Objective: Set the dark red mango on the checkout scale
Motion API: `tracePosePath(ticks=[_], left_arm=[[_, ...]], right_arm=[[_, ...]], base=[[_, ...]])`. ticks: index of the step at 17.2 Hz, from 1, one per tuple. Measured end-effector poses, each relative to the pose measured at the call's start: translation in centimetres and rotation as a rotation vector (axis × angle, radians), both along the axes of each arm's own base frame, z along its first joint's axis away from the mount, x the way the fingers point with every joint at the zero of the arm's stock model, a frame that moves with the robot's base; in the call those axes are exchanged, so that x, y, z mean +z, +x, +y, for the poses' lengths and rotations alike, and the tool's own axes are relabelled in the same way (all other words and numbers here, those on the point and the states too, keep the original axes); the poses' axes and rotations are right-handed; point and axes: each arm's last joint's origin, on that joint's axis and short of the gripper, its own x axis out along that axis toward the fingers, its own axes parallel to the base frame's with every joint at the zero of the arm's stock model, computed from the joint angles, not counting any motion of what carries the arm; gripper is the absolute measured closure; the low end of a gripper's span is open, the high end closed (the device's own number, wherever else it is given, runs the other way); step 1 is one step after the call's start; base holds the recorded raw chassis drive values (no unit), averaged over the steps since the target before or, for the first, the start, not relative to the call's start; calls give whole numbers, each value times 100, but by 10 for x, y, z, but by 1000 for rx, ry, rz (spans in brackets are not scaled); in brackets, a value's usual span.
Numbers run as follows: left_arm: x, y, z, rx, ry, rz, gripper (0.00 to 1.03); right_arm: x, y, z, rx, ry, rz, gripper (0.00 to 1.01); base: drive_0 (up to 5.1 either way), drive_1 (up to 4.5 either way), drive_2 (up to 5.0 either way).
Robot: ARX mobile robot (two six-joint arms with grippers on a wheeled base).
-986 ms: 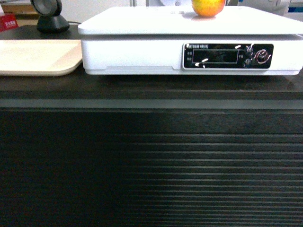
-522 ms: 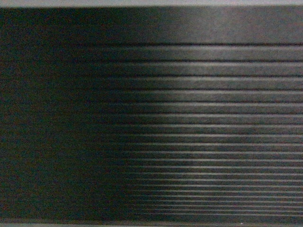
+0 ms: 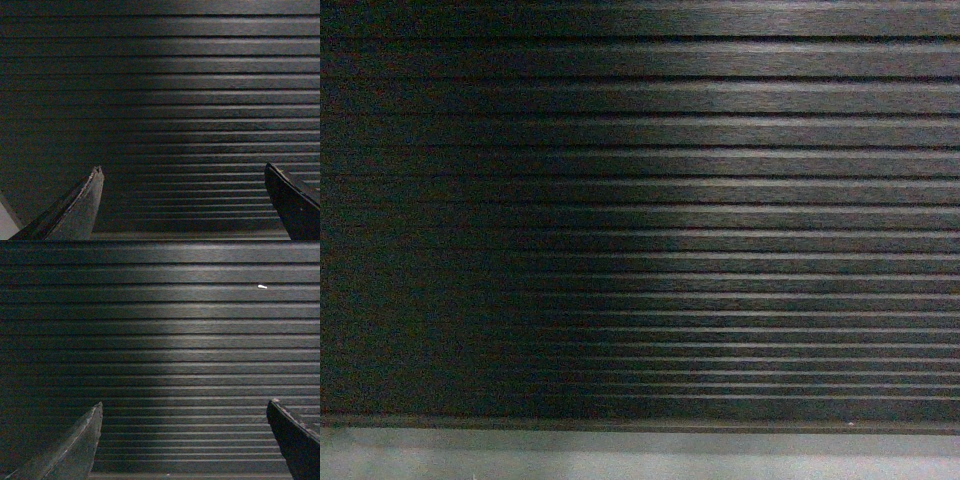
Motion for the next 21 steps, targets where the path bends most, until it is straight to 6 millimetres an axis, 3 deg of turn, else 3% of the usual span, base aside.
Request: tracePosePath(ticks=[21], left_arm=[[0,0,0,0,0,-1,5]], right_arm=[[0,0,0,0,0,-1,3]], base=[[0,0,0]])
